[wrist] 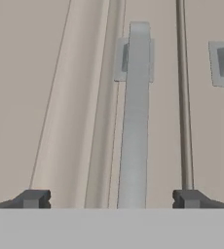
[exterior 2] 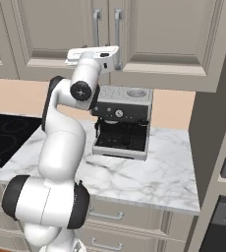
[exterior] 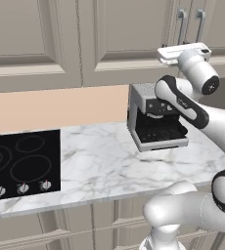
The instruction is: Open the cabinet directly in front. Then move the wine and the mug to the dining counter with the jar on it.
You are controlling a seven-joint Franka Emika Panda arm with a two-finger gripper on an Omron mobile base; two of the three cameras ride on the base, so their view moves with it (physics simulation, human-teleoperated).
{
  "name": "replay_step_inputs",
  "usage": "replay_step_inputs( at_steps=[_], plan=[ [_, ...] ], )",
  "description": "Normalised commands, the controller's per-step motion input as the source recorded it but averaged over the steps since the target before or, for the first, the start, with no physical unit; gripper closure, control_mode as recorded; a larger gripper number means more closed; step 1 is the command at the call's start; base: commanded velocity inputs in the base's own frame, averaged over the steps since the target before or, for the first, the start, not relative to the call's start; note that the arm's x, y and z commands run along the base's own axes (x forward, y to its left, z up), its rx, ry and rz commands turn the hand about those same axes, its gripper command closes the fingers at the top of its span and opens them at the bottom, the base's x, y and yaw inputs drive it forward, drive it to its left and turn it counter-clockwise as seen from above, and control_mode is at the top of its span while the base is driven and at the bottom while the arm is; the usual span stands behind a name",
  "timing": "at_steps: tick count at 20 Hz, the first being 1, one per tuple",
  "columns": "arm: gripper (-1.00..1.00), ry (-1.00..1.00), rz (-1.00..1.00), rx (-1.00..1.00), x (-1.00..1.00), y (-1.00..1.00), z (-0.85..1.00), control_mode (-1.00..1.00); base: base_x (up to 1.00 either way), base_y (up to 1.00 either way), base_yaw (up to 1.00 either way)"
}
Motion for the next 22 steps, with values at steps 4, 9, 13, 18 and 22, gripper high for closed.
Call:
replay_step_inputs(
  at_steps=[4,9,13,18,22],
  plan=[
    [-1.0,0.0,0.0,0.0,0.26,-0.06,0.0,-1.0,0.0,0.0,0.0],
    [1.0,0.0,0.0,0.0,0.3,-0.09,0.0,-1.0,0.0,0.0,0.0],
    [1.0,0.02,0.0,0.0,0.21,-0.06,0.0,-1.0,0.0,0.0,0.0],
    [1.0,0.07,0.01,0.0,0.05,-0.08,0.0,-1.0,0.0,0.0,0.0],
    [1.0,0.08,0.02,0.0,0.03,0.0,0.0,-1.0,0.0,0.0,0.0]
  ],
)
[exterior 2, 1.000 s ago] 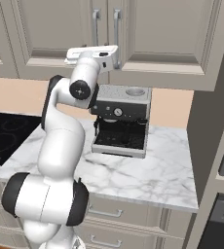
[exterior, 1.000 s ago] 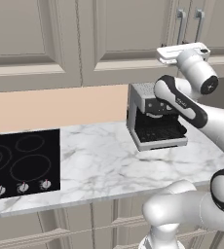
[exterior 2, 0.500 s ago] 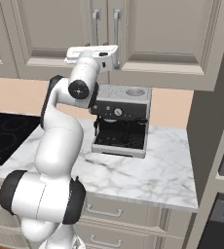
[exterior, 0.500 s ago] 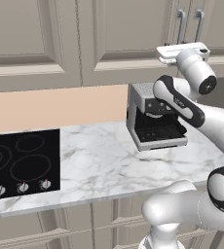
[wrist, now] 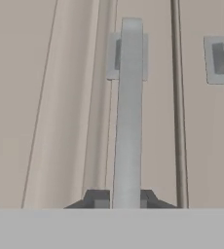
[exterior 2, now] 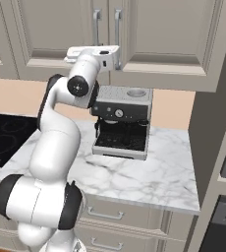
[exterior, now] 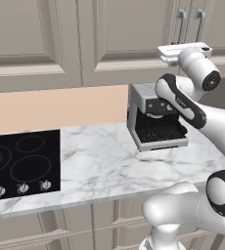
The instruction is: Open the cabinet directly in front. Then move the wine and the mug to the dining counter with the jar on it.
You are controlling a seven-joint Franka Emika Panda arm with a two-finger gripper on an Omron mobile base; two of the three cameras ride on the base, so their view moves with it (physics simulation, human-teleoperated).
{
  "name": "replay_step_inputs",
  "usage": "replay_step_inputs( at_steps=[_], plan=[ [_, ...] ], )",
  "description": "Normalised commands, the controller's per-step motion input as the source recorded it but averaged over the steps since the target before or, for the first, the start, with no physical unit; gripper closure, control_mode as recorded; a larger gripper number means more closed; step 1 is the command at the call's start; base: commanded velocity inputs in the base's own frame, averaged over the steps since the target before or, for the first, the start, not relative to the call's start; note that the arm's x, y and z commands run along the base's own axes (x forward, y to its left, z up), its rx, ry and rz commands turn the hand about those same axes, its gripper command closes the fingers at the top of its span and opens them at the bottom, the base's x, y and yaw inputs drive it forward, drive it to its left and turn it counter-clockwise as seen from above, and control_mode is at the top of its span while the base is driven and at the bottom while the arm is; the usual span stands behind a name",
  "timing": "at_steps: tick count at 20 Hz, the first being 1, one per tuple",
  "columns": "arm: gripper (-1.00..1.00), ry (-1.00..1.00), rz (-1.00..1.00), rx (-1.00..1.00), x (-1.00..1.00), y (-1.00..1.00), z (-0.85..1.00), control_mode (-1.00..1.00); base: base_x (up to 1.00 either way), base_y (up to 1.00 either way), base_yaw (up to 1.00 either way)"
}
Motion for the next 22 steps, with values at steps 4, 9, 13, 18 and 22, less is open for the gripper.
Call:
replay_step_inputs(
  at_steps=[4,9,13,18,22],
  plan=[
    [1.0,0.0,0.0,0.0,0.0,0.0,0.0,-1.0,0.0,0.0,0.0],
    [1.0,0.0,0.0,0.0,-0.29,0.0,0.04,-1.0,0.0,0.0,0.0],
    [1.0,0.02,0.0,0.0,-0.58,0.0,0.2,-1.0,0.0,0.0,0.0],
    [1.0,0.12,0.0,-0.01,-0.57,0.0,0.39,-1.0,0.0,0.0,0.0],
    [1.0,0.23,0.0,-0.05,-0.63,0.0,0.4,-1.0,0.0,0.0,0.0]
  ],
)
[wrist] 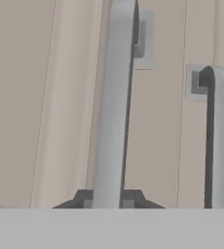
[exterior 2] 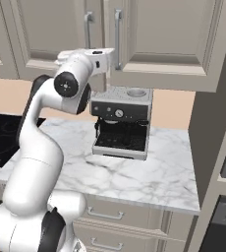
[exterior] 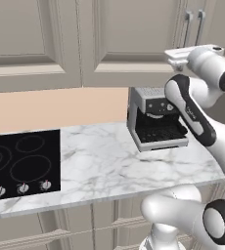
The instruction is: Open the cabinet directly in front. Then move the wine and the mug to the dining counter with the jar on it.
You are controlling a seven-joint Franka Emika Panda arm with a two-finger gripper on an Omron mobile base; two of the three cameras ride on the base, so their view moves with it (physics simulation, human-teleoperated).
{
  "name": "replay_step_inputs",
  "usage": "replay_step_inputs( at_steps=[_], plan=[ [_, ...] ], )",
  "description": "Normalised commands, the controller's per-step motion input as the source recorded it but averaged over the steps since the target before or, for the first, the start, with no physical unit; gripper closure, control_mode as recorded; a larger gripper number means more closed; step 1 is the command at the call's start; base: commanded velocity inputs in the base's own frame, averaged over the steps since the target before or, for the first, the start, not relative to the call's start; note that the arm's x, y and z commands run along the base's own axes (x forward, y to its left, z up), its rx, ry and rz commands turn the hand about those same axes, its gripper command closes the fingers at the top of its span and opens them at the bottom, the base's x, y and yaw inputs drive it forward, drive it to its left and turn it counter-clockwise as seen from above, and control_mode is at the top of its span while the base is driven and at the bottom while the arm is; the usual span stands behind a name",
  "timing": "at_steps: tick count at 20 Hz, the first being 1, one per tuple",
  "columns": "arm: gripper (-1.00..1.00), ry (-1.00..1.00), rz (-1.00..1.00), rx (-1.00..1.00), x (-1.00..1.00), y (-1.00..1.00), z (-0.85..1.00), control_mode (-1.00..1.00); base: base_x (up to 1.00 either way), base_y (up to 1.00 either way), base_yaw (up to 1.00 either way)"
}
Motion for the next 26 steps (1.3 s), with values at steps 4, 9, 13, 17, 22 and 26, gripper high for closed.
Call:
replay_step_inputs(
  at_steps=[4,9,13,17,22,26],
  plan=[
    [1.0,0.2,0.0,-0.05,-0.84,0.0,0.26,-1.0,0.0,0.0,0.0],
    [1.0,0.04,-0.02,-0.04,-0.99,0.09,0.08,-1.0,0.0,0.0,0.0],
    [1.0,0.0,-0.05,-0.03,-0.99,0.35,0.0,-1.0,0.0,0.0,0.0],
    [1.0,0.0,-0.07,-0.03,-0.84,0.49,0.0,-1.0,0.0,0.0,0.0],
    [1.0,0.02,-0.09,-0.03,-0.36,0.42,0.0,-1.0,0.0,0.0,0.0],
    [-1.0,0.01,-0.03,-0.01,0.03,0.23,0.0,-1.0,0.0,0.0,0.0]
  ],
)
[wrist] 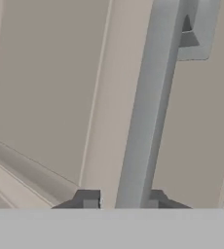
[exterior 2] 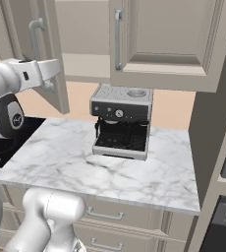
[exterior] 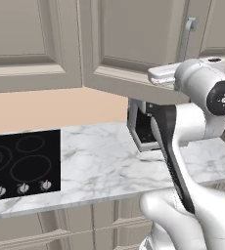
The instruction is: Open the cabinet directly in front. Then move the wine and the mug to the dining counter with the jar on it.
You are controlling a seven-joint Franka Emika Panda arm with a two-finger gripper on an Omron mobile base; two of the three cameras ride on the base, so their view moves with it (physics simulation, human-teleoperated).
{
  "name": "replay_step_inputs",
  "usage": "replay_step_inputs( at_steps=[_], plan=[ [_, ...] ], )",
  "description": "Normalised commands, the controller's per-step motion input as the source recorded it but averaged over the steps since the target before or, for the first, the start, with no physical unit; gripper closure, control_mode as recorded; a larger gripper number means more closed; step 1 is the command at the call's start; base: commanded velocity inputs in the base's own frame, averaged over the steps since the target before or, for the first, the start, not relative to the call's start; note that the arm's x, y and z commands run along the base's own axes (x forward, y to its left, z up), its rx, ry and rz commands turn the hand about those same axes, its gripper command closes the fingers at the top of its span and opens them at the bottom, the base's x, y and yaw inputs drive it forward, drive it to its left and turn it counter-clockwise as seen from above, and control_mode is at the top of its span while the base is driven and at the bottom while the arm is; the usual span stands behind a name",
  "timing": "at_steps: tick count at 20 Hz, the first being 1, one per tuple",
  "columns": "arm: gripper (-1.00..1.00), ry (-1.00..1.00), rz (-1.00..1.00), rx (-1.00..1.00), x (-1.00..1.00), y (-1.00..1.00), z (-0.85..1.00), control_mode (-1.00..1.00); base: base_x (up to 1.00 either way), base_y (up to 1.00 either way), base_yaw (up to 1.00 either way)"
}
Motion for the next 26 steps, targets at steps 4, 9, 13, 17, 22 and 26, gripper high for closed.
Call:
replay_step_inputs(
  at_steps=[4,9,13,17,22,26],
  plan=[
    [-1.0,-0.01,0.0,0.0,-0.22,0.01,0.0,-1.0,0.0,0.0,0.0],
    [-1.0,-0.12,0.0,0.0,-0.65,-0.05,0.11,-1.0,0.0,0.0,0.0],
    [-1.0,-0.1,0.0,0.0,-0.55,-0.34,0.26,-1.0,0.0,0.0,0.0],
    [-1.0,-0.07,0.03,0.0,-0.36,-0.55,0.21,-1.0,0.0,0.0,0.0],
    [-1.0,-0.01,0.06,0.0,-0.32,-0.61,0.14,-1.0,0.0,0.0,0.0],
    [-1.0,0.0,0.07,0.0,-0.33,-0.58,0.09,-1.0,0.0,0.0,0.0]
  ],
)
